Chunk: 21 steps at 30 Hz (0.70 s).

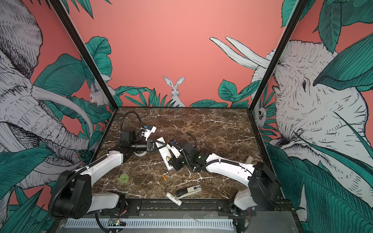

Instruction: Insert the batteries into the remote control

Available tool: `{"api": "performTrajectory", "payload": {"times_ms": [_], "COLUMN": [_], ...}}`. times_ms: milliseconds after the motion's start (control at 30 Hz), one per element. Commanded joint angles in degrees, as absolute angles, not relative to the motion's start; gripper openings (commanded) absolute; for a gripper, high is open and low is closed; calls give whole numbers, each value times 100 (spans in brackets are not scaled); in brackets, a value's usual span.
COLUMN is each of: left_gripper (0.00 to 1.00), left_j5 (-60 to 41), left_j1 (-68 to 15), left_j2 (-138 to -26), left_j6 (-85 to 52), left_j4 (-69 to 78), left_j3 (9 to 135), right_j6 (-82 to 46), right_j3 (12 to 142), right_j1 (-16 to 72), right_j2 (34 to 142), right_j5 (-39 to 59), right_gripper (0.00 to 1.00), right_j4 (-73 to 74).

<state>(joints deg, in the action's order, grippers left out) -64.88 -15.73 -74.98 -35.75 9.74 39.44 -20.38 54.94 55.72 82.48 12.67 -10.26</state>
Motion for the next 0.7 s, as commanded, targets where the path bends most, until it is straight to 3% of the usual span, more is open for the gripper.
{"api": "performTrajectory", "payload": {"times_ms": [0, 167, 333, 367, 667], "left_gripper": [0, 0, 0, 0, 0], "left_j5": [-6842, -6630, -6110, -5956, -4165], "left_j1": [-1618, -1617, -1607, -1607, -1459], "left_j2": [-7313, -7305, -7288, -7286, -6941], "left_j6": [-3676, -3336, -2609, -2406, -1054], "left_j4": [1081, 559, -605, -904, -2750], "left_j3": [4047, 4129, 4409, 4489, 5066], "right_j6": [-1992, -2007, -1997, -1976, -2093], "right_j3": [5362, 5292, 5216, 5221, 4845], "right_j1": [5496, 5493, 5487, 5492, 5493], "right_j2": [8192, 8015, 7810, 7776, 7332], "right_j5": [1166, 1194, 1016, 995, 600], "right_gripper": [36, 60, 78, 98, 99], "right_j4": [-1091, -935, -950, -982, -1048]}}
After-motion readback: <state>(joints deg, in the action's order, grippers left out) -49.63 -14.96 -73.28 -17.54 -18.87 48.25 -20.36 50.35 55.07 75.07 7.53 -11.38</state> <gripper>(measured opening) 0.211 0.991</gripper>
